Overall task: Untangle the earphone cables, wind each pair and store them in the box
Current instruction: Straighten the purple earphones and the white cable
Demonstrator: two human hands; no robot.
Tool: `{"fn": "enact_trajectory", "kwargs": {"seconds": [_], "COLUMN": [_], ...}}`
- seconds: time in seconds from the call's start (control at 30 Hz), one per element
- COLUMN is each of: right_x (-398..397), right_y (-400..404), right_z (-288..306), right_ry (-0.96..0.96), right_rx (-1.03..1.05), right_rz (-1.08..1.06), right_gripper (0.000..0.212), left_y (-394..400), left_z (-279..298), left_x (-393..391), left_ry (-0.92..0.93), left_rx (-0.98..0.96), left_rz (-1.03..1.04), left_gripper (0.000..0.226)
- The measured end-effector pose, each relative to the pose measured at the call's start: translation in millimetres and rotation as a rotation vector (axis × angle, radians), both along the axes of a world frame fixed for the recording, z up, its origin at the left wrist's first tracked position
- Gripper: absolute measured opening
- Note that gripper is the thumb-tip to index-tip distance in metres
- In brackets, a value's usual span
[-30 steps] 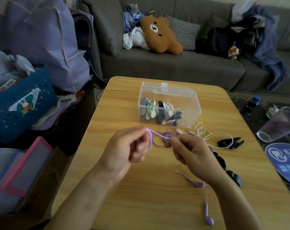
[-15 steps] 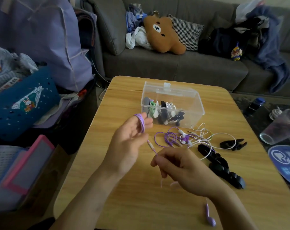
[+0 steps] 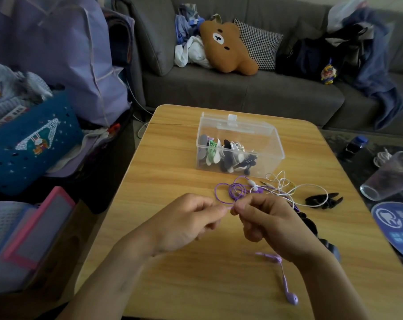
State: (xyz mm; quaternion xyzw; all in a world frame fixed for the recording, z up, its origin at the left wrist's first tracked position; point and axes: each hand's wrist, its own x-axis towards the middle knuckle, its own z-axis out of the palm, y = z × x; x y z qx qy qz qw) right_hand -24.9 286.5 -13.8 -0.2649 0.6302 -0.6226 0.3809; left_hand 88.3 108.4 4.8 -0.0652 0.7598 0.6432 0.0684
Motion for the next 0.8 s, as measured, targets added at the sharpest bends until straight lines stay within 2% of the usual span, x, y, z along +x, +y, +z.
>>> {"fn": "enact_trajectory", "kwargs": {"seconds": [0.07, 0.13, 0.2, 0.3, 0.37, 0.47, 0.53, 0.67, 0.8], "right_x": [-0.7, 0.2, 2.1, 5.2, 6.0, 11.1, 18.1, 26.9, 30.9], "right_y": [-0.6, -2.2, -5.6, -10.1, -11.1, -13.2, -17.2, -25.6, -30.0], "right_z": [-2.9, -5.8, -9.3, -12.5, -12.5, -13.1, -14.8, -17.2, -14.5], "right_ry": [-0.007, -0.018, -0.002, 0.027, 0.017, -0.054, -0.117, -0.008, 0.013], "right_rx": [0.008, 0.030, 0.069, 0.122, 0.135, 0.118, 0.098, 0.169, 0.160], "right_rz": [-0.020, -0.041, -0.067, -0.080, -0.055, 0.059, 0.141, 0.130, 0.096], "right_gripper": [0.036, 0.030, 0.023, 0.026, 0.026, 0.021, 0.019, 0.018, 0.025], "left_y": [-2.4, -2.1, -1.2, 1.9, 4.9, 5.4, -1.2, -12.8, -16.7], "left_z": [-0.1, -0.8, -3.3, -7.9, -9.1, -7.7, -9.7, -14.3, -13.9], "left_x": [1.4, 1.9, 1.5, 0.3, -2.4, -10.5, -16.3, -21.5, -20.8], "left_ry": [-0.006, -0.031, -0.053, -0.041, -0.033, -0.069, -0.074, 0.027, 0.129], "left_rx": [0.014, 0.043, 0.108, 0.242, 0.430, 0.833, 0.999, 1.008, 0.904], "left_rz": [-0.037, -0.055, -0.047, -0.035, 0.043, 0.257, 0.399, 0.589, 0.637], "left_gripper": [0.043, 0.048, 0.045, 0.038, 0.035, 0.035, 0.039, 0.036, 0.033]}}
